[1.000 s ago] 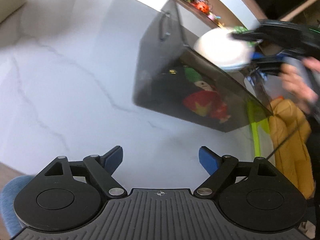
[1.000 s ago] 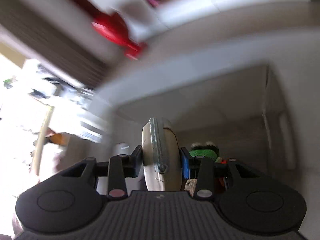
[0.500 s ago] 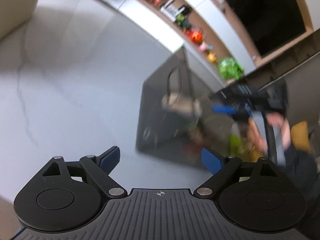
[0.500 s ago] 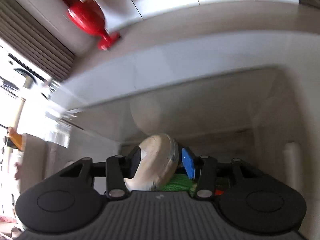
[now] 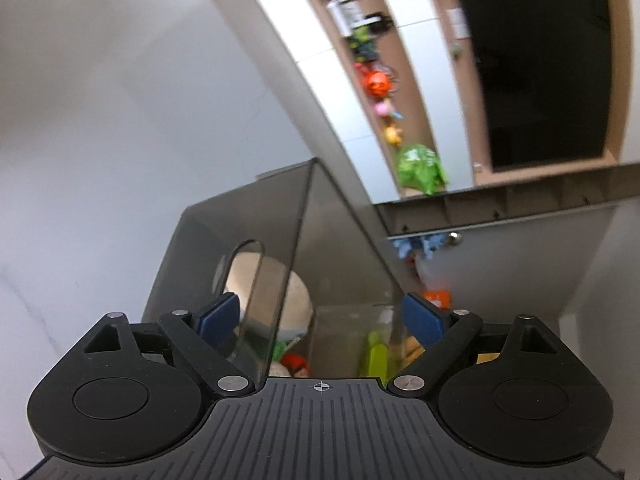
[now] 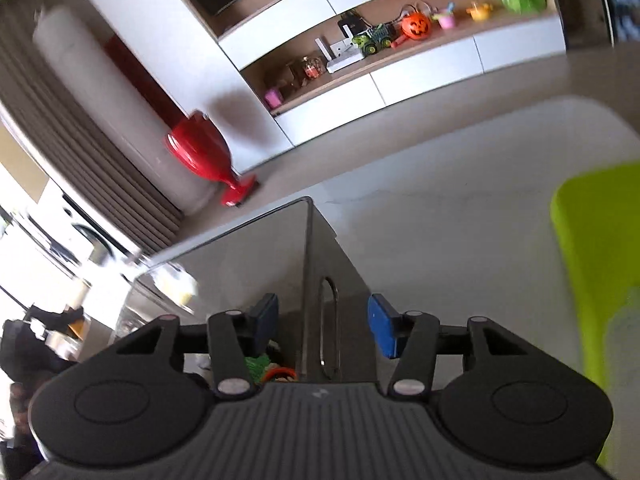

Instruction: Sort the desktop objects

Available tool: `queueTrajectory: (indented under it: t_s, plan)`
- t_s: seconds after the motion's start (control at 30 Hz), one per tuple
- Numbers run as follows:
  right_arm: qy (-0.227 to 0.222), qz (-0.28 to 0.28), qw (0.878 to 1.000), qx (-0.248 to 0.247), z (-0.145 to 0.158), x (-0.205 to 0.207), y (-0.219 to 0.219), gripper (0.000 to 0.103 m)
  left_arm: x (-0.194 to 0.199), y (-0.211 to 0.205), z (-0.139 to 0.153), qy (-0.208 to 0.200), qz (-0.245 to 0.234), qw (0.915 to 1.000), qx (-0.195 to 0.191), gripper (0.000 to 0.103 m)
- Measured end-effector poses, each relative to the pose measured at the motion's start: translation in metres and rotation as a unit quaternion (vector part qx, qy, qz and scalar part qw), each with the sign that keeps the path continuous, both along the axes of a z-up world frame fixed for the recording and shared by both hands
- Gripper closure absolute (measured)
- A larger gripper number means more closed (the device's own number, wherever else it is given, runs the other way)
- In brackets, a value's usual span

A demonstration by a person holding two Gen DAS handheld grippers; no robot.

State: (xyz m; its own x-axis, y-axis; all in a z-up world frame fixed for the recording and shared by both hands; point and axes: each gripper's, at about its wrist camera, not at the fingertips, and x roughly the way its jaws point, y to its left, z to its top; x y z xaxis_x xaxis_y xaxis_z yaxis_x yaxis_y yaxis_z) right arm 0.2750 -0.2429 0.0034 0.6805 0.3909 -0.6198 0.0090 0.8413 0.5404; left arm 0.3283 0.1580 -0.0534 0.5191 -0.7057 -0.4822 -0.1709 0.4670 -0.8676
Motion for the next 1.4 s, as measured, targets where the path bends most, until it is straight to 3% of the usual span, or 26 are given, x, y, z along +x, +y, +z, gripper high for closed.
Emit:
queueTrajectory:
  t_s: [0.07, 0.17, 0.2, 0.37, 0.47, 0.5, 0.57, 0.77, 0.9, 1.07, 1.23, 1.27, 1.33, 1.4]
  plan:
    - [0.007, 0.01, 0.999, 0.049, -0.009, -0.006, -0.021, 0.049, 0.006, -0.008, -0.005, 0.011, -0.002, 0.9998, 0.016, 0.025]
    - [0.011, 0.017, 0.993, 0.114, -0.031, 0.007, -0.045, 0.047, 0.011, -0.012, -0.01, 0.03, 0.012, 0.9981, 0.053, 0.069]
    - [0.008, 0.018, 0.991, 0.129, -0.035, 0.012, -0.05, 0.047, 0.012, -0.011, -0.012, 0.037, 0.02, 0.9969, 0.066, 0.076]
    - [0.029, 0.024, 0.981, 0.192, -0.066, 0.036, -0.063, 0.048, 0.009, -0.004, -0.014, 0.041, 0.03, 0.9963, 0.069, 0.078]
    - [0.036, 0.014, 0.983, 0.177, -0.076, 0.041, -0.056, 0.064, 0.005, -0.009, -0.006, 0.038, 0.026, 0.9937, 0.102, 0.079]
    - [0.024, 0.021, 0.984, 0.173, -0.073, 0.038, -0.055, 0.08, 0.001, -0.009, -0.003, 0.038, 0.024, 0.993, 0.109, 0.08]
    - [0.025, 0.021, 0.986, 0.161, -0.063, 0.023, -0.052, 0.083, -0.008, -0.011, 0.003, 0.032, 0.018, 0.9918, 0.122, 0.081]
    - [0.034, 0.025, 0.996, 0.085, -0.039, -0.024, -0.035, 0.085, -0.055, -0.028, 0.017, 0.009, -0.005, 0.9877, 0.156, 0.081]
    - [0.038, 0.035, 0.997, 0.051, -0.029, -0.061, -0.03, 0.085, -0.094, -0.036, 0.018, 0.007, -0.025, 0.9883, 0.15, 0.077]
    - [0.047, 0.05, 0.997, 0.033, -0.017, -0.1, -0.025, 0.084, -0.128, -0.043, 0.02, 0.001, -0.043, 0.9874, 0.152, 0.075]
    - [0.053, 0.045, 0.997, 0.026, -0.01, -0.114, -0.025, 0.08, -0.131, -0.045, 0.028, -0.007, -0.047, 0.9831, 0.177, 0.073]
    - [0.054, 0.042, 0.998, 0.018, -0.007, -0.111, -0.024, 0.078, -0.131, -0.044, 0.032, -0.012, -0.043, 0.982, 0.183, 0.068]
    - [0.045, 0.034, 0.998, -0.024, 0.009, -0.121, -0.026, 0.066, -0.142, -0.038, 0.046, -0.033, -0.021, 0.9737, 0.224, 0.033]
    - [0.019, 0.016, 0.997, -0.073, 0.031, -0.128, -0.025, 0.066, -0.152, -0.034, 0.062, -0.056, 0.002, 0.9583, 0.28, 0.022]
